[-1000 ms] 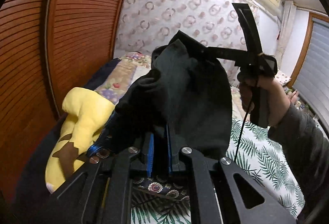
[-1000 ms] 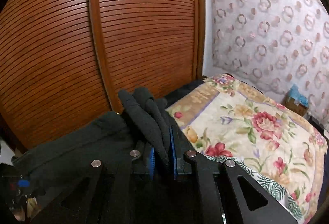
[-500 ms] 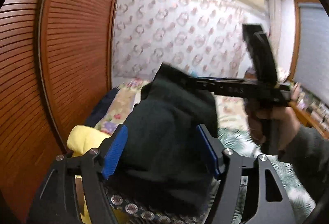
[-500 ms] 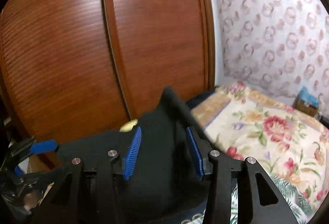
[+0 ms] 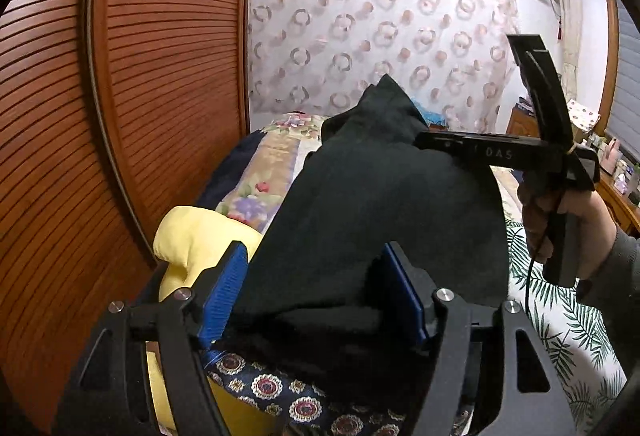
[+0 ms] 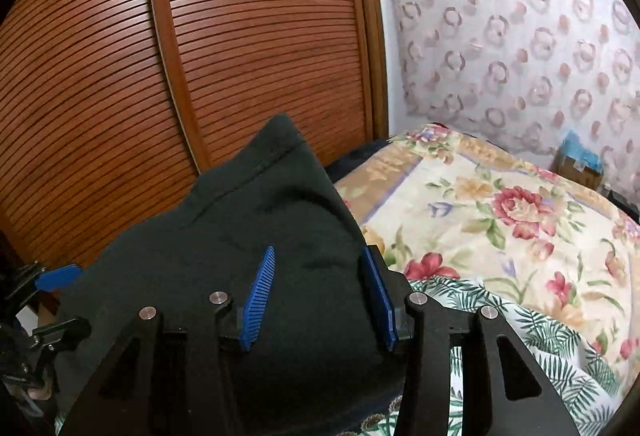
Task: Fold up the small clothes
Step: 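Carry the bundle with both grippers and lower it onto the navy clothes stack, then open both grippers and withdraw them from the stacked shirt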
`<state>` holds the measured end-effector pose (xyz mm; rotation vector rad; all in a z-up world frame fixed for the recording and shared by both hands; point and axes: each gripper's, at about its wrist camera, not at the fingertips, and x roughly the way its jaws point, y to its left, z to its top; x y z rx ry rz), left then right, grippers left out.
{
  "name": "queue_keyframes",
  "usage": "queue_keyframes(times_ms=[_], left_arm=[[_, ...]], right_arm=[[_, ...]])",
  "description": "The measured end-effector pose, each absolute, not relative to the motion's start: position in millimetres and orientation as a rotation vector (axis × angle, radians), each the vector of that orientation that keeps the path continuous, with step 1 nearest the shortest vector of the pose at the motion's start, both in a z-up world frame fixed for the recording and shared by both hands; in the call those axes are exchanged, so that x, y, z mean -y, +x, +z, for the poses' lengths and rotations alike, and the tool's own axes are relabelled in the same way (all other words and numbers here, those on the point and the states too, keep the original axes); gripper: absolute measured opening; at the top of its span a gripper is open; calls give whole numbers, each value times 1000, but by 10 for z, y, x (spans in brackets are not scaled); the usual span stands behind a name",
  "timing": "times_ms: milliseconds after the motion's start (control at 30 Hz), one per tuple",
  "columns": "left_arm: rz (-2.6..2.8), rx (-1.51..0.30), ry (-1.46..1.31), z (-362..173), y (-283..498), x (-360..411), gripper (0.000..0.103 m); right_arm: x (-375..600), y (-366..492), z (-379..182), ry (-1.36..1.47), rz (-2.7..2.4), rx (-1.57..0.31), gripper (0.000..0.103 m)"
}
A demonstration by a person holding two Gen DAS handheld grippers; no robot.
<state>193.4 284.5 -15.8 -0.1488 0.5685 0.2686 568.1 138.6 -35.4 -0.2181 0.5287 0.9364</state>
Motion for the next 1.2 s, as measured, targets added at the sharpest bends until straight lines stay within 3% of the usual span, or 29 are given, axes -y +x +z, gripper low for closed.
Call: queue_keyframes(times_ms=[400,800,967,1133,1200], left_arm=[[205,-497,-97,86,1591,-2468,70],[122,-417,-30,423,1182,-1895,94],[107,-409,-2,537,1039,-1693,95],[51,-412,6,552,916,-1478,95],[12,-425,9,514,889,-1331,95]], right_arm=[[-498,4315,-57,-195,893,-457,47],[173,3325,168,-192,837,-380,48],[429,2902,185,-174,808,-350,64],[722,2501,143,-140,775,-344,69],[831,2355,111,-135,753,-342,76]])
